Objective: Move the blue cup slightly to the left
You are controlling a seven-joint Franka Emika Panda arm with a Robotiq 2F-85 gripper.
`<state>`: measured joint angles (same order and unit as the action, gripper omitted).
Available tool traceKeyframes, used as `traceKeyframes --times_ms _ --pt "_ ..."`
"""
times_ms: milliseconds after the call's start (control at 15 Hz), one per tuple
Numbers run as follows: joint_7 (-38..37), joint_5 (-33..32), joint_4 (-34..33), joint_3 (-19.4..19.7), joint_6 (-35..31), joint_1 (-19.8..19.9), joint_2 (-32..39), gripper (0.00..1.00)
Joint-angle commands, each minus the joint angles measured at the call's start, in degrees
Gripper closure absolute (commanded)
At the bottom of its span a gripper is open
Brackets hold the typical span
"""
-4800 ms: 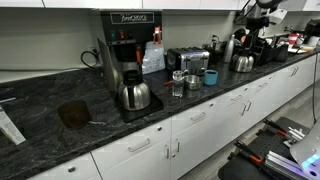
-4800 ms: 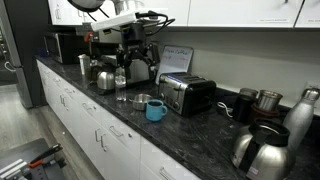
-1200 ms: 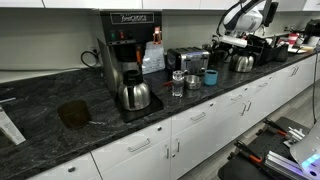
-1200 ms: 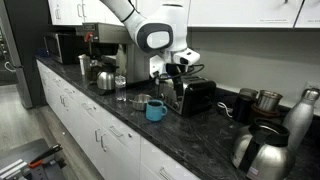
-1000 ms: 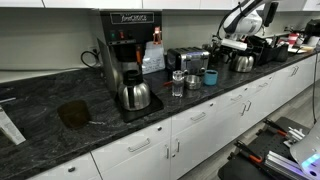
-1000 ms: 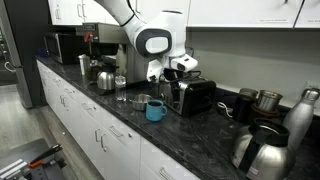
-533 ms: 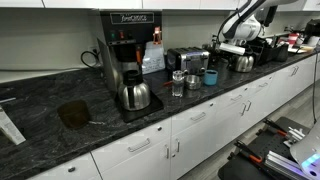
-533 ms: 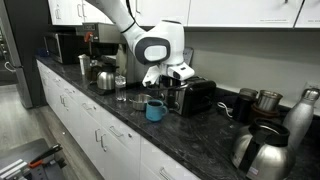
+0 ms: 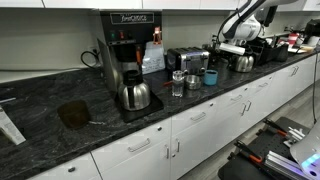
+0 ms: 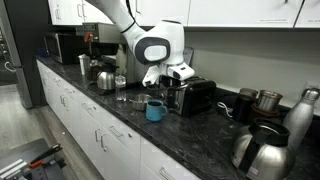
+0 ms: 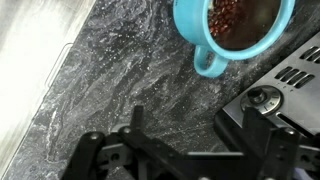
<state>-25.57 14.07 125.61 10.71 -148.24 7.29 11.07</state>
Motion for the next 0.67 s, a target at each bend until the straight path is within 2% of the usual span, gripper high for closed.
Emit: traceKeyframes --times_ms 0,333,600 --pt "-1.76 -1.09 1.21 0.08 -2.18 -0.55 0.05 0.0" --pt "-14.81 -2.94 3.77 1.25 -7.63 -3.15 1.12 0.0" --pt "-25.05 -4.66 3.7 1.27 -7.47 -4.84 2.74 0.0"
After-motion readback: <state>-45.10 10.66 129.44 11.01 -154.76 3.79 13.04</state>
